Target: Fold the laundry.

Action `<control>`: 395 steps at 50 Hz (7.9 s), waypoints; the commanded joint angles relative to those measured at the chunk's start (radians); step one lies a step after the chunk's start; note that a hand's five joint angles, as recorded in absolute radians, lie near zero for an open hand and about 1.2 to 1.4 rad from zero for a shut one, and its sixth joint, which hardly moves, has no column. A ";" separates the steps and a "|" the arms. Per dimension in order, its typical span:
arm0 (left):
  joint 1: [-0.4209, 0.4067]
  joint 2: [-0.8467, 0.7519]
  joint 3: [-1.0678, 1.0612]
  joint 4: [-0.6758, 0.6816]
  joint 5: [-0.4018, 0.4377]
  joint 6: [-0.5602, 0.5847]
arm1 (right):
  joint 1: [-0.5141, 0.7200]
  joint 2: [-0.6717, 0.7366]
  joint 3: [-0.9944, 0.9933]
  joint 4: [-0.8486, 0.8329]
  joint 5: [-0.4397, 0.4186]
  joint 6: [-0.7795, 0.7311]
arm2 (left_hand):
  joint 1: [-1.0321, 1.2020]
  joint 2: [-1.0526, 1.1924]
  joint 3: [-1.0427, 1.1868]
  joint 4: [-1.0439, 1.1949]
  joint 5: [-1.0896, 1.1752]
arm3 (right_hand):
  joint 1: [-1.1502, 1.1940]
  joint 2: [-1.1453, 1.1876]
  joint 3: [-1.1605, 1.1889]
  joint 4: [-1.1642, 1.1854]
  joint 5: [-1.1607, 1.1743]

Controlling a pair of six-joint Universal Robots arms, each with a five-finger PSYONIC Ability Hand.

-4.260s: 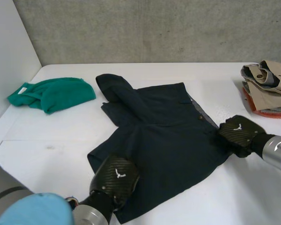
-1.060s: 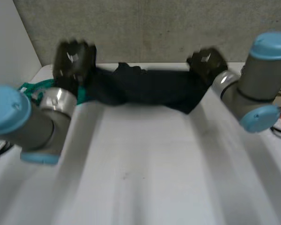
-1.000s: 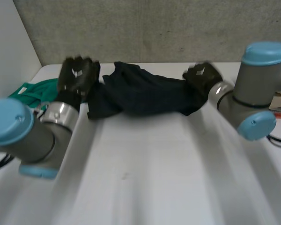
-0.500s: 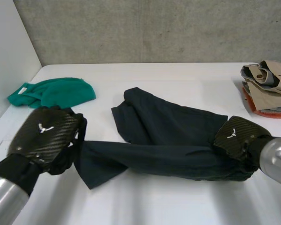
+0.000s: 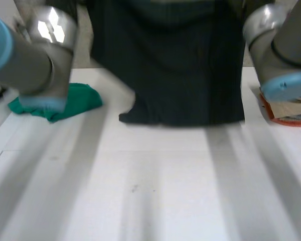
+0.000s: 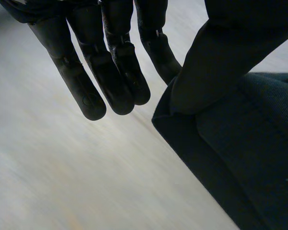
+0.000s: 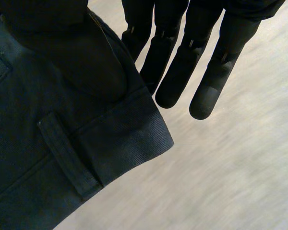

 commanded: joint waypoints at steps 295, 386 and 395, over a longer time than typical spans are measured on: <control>-0.216 0.119 -0.555 -0.144 -0.189 -0.069 | 0.127 -0.261 1.036 -0.257 -0.411 -0.149 | -0.941 -1.025 -1.016 -1.027 -0.973 | -0.934 -0.993 -1.014 -1.024 -1.021; -0.185 0.113 -0.199 -0.805 0.454 -0.251 | 0.124 0.059 1.071 -0.657 -0.059 0.115 | -0.896 -0.980 -0.971 -0.982 -0.928 | 0.198 0.138 0.117 0.108 0.110; -0.182 0.133 -0.182 -0.791 0.452 -0.251 | 0.104 0.009 0.947 -0.657 -0.073 0.133 | -0.896 -0.980 -0.971 -0.982 -0.928 | 0.288 0.229 0.207 0.198 0.200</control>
